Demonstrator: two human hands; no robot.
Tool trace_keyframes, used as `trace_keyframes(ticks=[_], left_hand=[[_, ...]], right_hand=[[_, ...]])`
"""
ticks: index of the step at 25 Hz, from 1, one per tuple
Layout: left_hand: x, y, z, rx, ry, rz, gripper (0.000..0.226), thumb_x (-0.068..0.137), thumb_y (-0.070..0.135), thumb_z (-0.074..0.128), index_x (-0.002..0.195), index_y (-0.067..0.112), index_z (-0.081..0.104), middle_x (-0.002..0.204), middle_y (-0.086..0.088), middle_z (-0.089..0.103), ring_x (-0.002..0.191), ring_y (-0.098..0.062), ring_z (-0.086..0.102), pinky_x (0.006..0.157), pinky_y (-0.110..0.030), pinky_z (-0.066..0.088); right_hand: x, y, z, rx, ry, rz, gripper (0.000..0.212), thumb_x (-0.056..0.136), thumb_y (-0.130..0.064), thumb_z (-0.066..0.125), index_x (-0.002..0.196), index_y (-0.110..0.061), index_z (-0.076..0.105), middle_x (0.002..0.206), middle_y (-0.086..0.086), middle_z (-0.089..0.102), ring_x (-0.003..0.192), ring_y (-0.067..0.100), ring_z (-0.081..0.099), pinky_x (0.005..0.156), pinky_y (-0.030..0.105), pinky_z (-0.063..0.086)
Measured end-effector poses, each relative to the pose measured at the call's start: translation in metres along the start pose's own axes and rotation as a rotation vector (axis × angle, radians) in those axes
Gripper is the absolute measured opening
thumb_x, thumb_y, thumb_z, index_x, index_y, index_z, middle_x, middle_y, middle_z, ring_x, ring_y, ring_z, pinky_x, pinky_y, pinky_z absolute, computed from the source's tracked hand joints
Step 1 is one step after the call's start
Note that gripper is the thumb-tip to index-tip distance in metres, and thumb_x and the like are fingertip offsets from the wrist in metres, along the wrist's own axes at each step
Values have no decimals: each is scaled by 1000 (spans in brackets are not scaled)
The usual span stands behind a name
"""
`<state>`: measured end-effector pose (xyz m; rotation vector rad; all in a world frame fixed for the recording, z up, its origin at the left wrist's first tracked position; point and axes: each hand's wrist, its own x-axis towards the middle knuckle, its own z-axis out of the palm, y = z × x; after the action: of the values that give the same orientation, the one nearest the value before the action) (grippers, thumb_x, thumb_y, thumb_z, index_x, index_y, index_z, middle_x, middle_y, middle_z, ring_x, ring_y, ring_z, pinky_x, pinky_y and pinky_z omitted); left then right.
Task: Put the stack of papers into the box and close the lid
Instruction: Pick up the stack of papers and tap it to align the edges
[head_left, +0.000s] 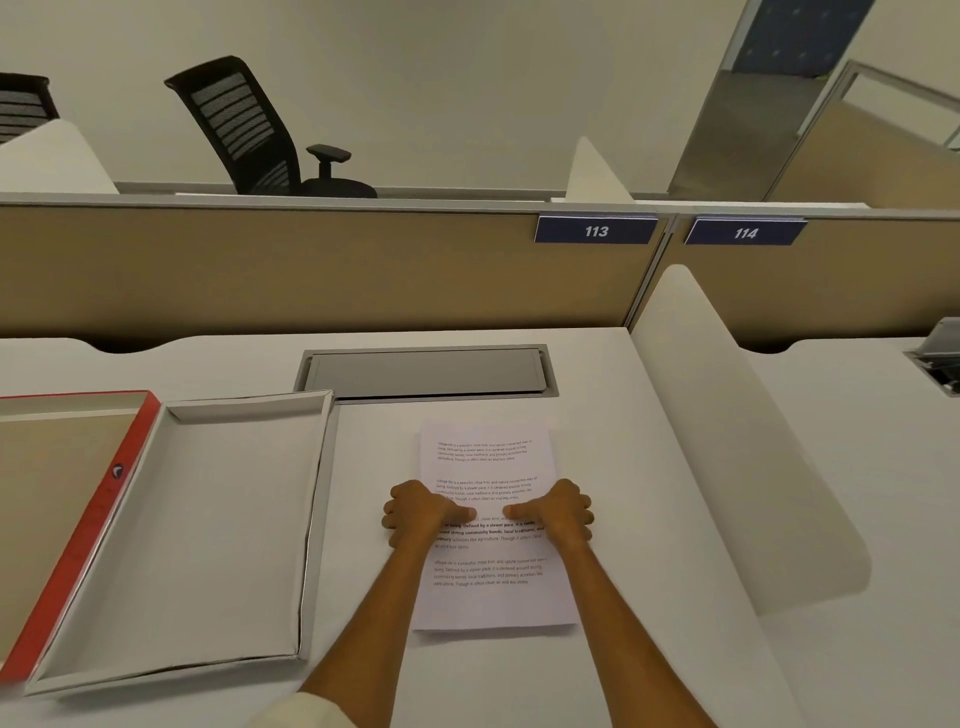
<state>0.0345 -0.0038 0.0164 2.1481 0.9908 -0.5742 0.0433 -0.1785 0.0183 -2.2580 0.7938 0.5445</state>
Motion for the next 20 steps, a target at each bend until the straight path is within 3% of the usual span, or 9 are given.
trace_keyframes(ticks=[5, 11, 15, 20], left_hand=[[-7, 3, 1, -23, 5, -43, 90, 49, 42, 94, 121, 10, 49, 132, -15, 43, 124, -32, 44, 99, -45, 45], [-13, 6, 5, -138, 2, 51, 89, 56, 26, 93, 122, 4, 37, 124, -16, 56, 113, -33, 60, 99, -46, 51], [-15, 4, 3, -182, -21, 75, 86, 57, 25, 93, 121, 3, 39, 122, -16, 59, 110, -33, 62, 97, -47, 52], [-17, -1, 6, -183, -2, 137, 78, 55, 27, 93, 117, 2, 53, 121, -16, 61, 110, -32, 63, 91, -41, 56]], right_hand=[[-4, -5, -1, 10, 7, 6, 88, 51, -38, 95, 119, -7, 50, 127, 17, 50, 118, 35, 51, 95, 47, 47], [-3, -4, -5, 44, -43, -43, 95, 53, -36, 95, 124, -3, 41, 128, 15, 54, 121, 36, 53, 100, 47, 46], [-4, -2, -4, -40, -29, -63, 79, 58, -43, 91, 118, -9, 53, 125, 13, 60, 119, 34, 51, 99, 44, 39], [-8, -3, -1, 117, -53, -94, 61, 58, -31, 92, 105, -9, 60, 114, 12, 67, 105, 32, 63, 96, 47, 49]])
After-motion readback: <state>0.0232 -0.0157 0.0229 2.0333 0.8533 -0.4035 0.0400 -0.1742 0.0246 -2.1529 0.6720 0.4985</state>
